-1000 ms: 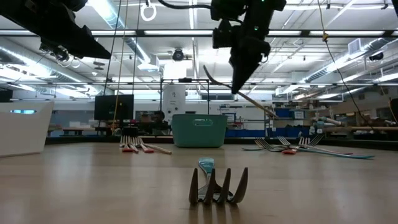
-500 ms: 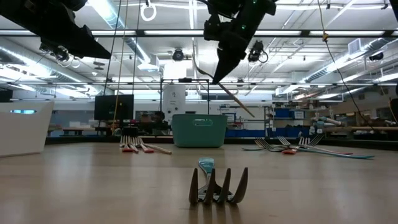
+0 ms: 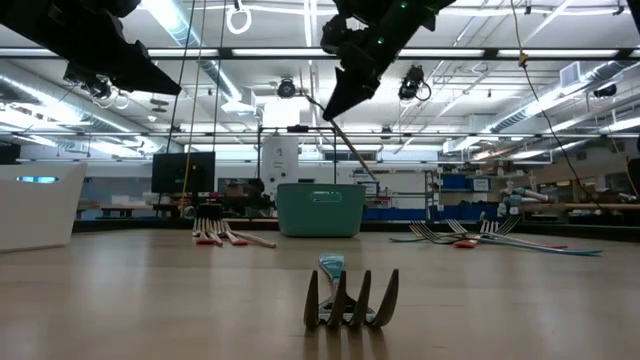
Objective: Sort silverware by color (type)
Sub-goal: Put the gold fork into the green bin
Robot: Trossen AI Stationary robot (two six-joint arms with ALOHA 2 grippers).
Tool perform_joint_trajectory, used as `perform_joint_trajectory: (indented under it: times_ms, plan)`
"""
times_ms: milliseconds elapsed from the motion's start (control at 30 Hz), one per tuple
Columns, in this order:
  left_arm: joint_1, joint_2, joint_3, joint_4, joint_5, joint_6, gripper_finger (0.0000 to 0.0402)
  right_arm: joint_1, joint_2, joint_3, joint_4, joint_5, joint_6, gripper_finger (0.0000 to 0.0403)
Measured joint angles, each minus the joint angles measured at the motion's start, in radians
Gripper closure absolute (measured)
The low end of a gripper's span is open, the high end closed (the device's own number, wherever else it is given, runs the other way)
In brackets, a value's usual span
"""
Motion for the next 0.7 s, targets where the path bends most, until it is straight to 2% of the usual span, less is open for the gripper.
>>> perform_joint_trajectory:
  times_ms: [400,567,700]
  plan:
    - [0.0,0.0,0.0,0.0,0.0,0.002,0.023,-0.05,-0.005,0.0,0.206,-0.07,0.063,0.0376]
    - [0.0,0.0,0.0,0.002,0.0,0.003,0.023,-0.066,0.001,0.0,0.273,0.011,0.141,0.0376]
    - [0.0,0.0,0.001,0.021,-0.001,0.005,0.023,-0.07,0.034,0.0,0.315,0.013,0.145,0.0376]
